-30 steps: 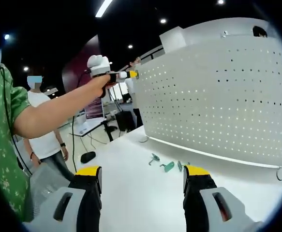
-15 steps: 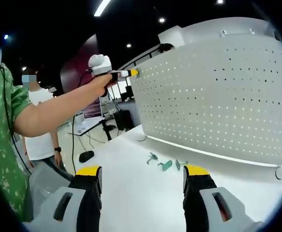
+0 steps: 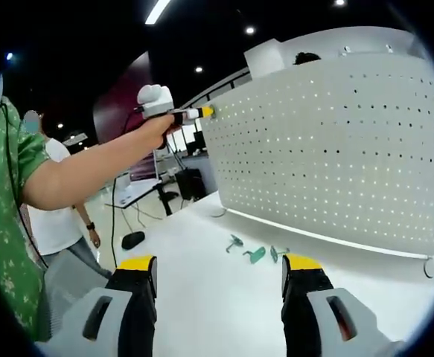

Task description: Insert the hook assembly into the mounting plate slot until the hook locks in place.

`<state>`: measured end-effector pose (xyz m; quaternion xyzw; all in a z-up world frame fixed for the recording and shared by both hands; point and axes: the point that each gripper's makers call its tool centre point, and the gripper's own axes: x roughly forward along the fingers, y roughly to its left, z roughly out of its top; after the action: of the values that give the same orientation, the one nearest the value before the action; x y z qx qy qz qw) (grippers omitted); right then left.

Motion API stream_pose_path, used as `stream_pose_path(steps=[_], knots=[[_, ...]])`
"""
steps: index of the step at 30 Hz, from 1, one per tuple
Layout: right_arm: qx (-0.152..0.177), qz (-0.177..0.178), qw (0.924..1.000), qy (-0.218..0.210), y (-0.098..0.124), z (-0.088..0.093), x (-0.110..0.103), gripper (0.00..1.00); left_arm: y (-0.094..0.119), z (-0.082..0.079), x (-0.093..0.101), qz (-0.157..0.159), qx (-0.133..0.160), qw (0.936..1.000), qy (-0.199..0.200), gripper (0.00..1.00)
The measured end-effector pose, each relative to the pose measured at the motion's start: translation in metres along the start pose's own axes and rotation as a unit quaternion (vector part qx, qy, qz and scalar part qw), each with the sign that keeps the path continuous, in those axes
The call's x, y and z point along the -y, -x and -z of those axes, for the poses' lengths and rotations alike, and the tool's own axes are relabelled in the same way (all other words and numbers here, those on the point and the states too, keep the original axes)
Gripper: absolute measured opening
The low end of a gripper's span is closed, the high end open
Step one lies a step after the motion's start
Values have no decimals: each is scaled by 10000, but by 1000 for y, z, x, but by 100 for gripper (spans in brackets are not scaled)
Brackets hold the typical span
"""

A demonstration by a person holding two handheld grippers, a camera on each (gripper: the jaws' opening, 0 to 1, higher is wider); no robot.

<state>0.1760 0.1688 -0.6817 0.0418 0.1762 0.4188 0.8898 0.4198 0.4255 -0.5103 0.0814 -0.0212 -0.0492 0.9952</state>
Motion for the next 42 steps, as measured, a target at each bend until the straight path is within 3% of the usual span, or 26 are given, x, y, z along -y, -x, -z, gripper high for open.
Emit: stream_pose_path(steps=[42], knots=[[-48,52,10000,47,2,-2,3,69,-3,14,4,-5,-36,10000,28,3]])
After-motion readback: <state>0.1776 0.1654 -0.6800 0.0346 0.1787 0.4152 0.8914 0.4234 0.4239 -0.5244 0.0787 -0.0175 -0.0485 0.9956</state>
